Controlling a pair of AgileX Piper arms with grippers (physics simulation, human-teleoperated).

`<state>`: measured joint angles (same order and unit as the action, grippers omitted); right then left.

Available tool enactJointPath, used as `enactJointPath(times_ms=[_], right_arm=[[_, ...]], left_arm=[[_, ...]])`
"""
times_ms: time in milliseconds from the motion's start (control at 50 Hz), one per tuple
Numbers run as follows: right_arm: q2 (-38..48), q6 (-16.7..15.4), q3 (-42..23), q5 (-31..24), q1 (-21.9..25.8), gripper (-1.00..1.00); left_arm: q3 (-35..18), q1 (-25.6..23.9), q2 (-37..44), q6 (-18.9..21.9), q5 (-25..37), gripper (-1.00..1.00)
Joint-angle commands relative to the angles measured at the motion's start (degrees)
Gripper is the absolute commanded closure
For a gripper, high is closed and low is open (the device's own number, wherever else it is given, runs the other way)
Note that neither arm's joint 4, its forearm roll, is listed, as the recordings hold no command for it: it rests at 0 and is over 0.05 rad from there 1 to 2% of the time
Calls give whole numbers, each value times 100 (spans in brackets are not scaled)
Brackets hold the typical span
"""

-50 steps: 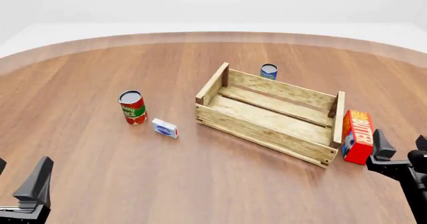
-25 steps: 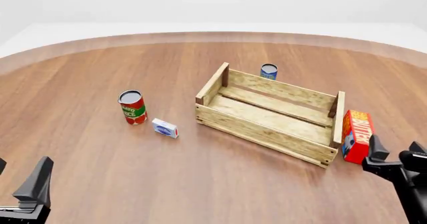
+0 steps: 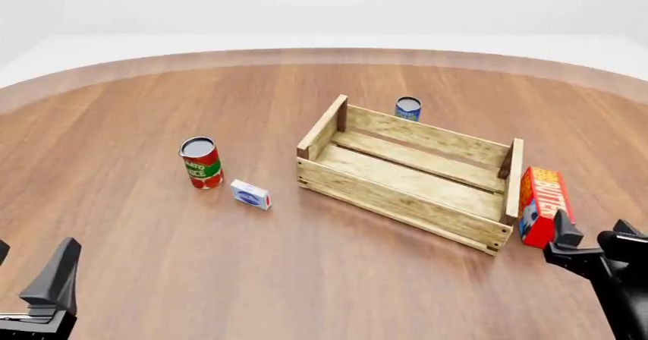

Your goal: Pick up the butter and put it in the tray.

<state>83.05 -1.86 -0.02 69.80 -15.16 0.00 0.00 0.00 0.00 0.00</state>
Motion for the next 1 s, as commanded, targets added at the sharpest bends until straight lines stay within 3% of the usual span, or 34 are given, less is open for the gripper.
enactJointPath(times_ms=[20,1000], right_arm=[[80,-7,-4,10,27,-100],[1444,1,-853,10,64,-100]], left_arm=[[0,0,0,0,0,-100],[0,0,0,0,0,-100]])
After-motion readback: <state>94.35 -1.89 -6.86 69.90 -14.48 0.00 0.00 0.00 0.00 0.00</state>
